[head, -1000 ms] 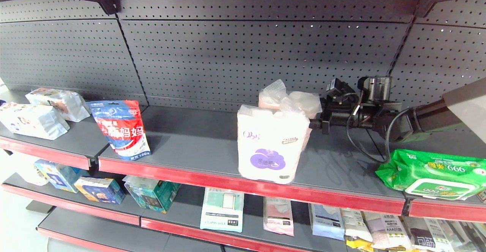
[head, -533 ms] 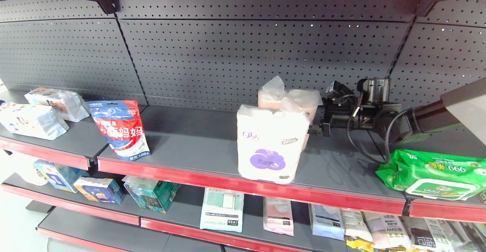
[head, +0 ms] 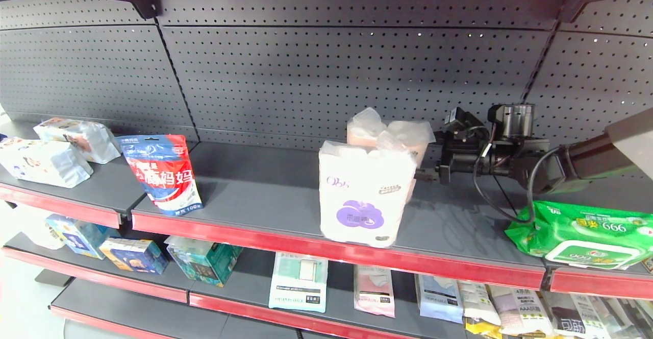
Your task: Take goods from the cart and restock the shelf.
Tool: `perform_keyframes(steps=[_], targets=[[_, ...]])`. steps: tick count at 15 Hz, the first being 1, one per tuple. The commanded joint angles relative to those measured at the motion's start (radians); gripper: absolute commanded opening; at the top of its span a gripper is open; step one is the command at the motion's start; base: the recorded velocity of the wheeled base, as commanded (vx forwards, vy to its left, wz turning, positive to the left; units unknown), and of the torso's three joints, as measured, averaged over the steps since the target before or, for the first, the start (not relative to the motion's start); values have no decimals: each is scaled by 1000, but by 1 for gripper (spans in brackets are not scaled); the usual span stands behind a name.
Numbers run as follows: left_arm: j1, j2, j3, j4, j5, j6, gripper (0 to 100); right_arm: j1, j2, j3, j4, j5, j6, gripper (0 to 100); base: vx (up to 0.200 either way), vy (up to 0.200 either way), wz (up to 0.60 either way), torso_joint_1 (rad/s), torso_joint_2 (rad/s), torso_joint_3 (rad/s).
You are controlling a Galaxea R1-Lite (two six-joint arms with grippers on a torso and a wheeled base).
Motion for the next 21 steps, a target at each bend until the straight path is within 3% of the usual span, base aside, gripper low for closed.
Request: perform_keyframes(steps=[1, 13, 16, 18, 21], targets=[[0, 0, 0, 0, 0, -1, 100, -21, -57, 52, 0, 1, 0, 100, 0, 0, 0, 0, 0, 0], [0, 0, 0, 0, 0, -1, 100, -234, -333, 337, 6, -4, 9, 100, 0, 0, 0, 0, 0, 0], [0, 0, 0, 0, 0, 1, 100, -317, -428, 405, 6, -48, 48, 100, 0, 0, 0, 0, 0, 0], [0, 0, 0, 0, 0, 1, 100, -349, -500, 454, 6, -171, 135, 100, 0, 0, 0, 0, 0, 0], [0, 0, 0, 0, 0, 1, 100, -323, -726, 578, 8, -697, 506, 100, 0, 0, 0, 0, 0, 0]])
